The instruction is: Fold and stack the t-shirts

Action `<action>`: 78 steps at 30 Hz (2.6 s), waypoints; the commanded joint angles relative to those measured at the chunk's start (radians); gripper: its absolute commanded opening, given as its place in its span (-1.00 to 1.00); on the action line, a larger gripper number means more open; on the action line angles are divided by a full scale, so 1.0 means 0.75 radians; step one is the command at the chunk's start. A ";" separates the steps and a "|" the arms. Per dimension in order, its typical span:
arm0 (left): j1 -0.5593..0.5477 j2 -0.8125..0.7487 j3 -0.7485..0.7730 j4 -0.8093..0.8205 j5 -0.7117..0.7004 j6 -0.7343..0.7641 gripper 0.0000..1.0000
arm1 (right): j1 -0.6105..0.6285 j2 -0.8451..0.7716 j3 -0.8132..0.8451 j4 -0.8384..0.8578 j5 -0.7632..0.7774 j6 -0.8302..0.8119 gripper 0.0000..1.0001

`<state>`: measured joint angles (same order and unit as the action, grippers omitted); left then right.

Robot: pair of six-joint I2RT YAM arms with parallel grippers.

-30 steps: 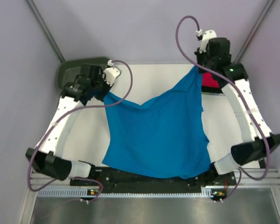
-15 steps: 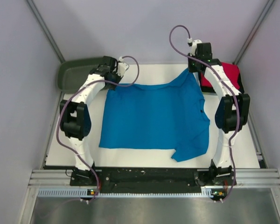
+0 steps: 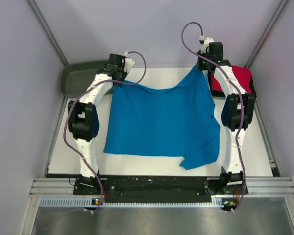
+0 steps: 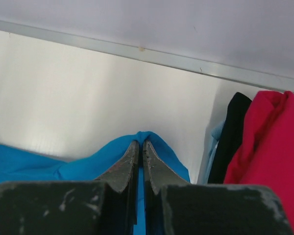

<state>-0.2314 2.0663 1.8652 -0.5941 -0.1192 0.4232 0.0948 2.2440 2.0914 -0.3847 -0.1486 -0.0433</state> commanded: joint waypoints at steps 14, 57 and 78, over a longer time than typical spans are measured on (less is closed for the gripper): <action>-0.090 0.396 0.505 -0.097 -0.006 -0.004 -1.00 | -0.045 0.088 0.061 0.118 -0.056 0.033 -1.00; -0.174 -0.224 -0.063 -0.122 0.443 0.364 0.66 | 0.006 -0.715 -0.544 -0.198 0.192 0.307 0.97; -0.137 -0.906 -1.536 0.156 0.171 0.984 0.64 | 0.281 -1.517 -1.864 -0.459 0.292 0.812 0.66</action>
<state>-0.3412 1.4071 0.7547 -0.7181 0.0525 1.1000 0.2821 1.0935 0.6796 -0.7982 0.0799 0.4538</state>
